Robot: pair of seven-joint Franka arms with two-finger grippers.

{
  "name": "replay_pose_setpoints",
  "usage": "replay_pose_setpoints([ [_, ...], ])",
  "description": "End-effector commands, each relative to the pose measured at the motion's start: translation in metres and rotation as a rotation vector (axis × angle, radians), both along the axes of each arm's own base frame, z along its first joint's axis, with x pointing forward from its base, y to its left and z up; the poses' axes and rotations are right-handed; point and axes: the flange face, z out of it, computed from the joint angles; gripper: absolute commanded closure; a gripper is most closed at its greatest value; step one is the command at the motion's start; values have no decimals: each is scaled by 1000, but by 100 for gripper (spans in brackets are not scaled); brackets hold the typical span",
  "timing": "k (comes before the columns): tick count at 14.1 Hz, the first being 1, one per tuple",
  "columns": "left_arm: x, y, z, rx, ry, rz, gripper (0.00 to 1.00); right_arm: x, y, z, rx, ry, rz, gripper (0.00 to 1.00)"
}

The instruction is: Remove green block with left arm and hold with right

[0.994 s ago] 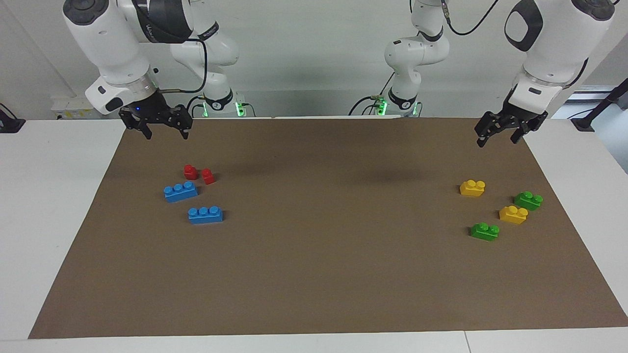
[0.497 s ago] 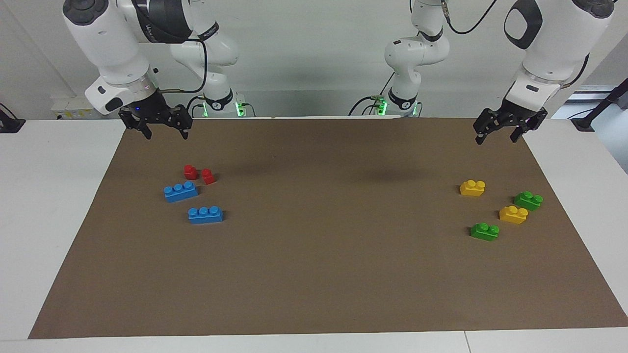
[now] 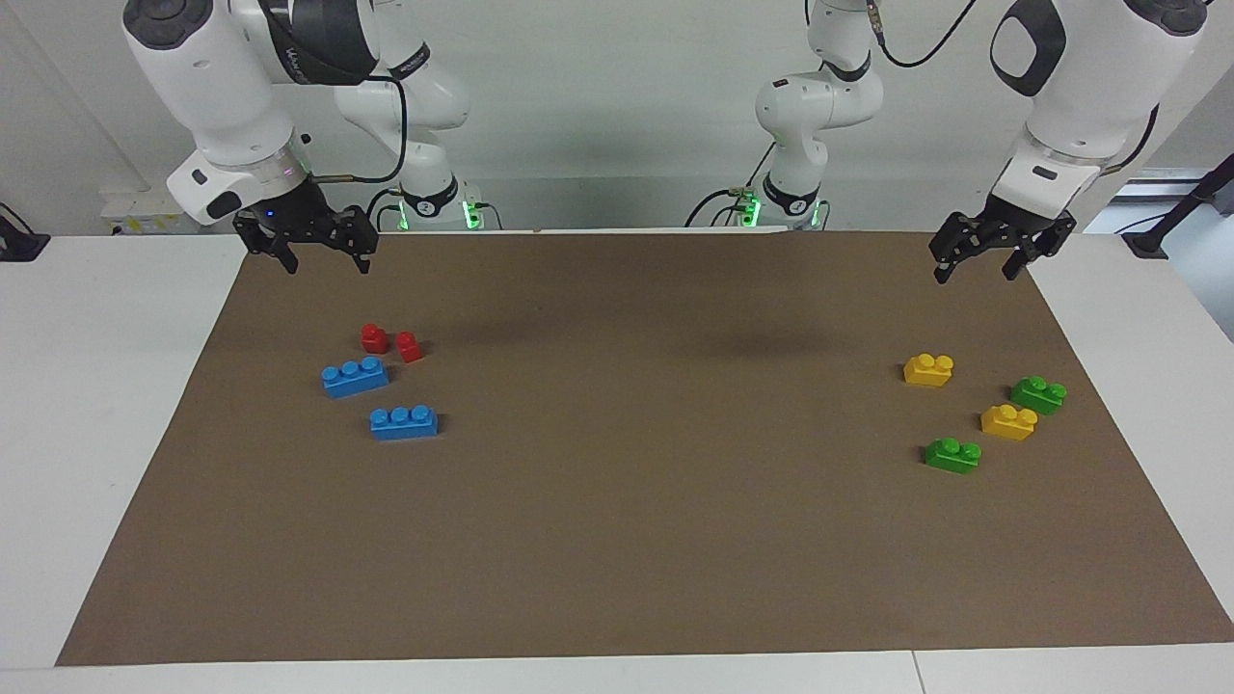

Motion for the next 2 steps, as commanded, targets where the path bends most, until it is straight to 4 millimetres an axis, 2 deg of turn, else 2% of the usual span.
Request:
replay_pose_setpoints([
  [1, -6, -1, 7, -11, 6, -16, 0, 2, -2, 3, 3, 8, 7, 0],
  [2, -6, -1, 7, -11, 6, -16, 0, 2, -2, 2, 3, 9, 7, 0],
])
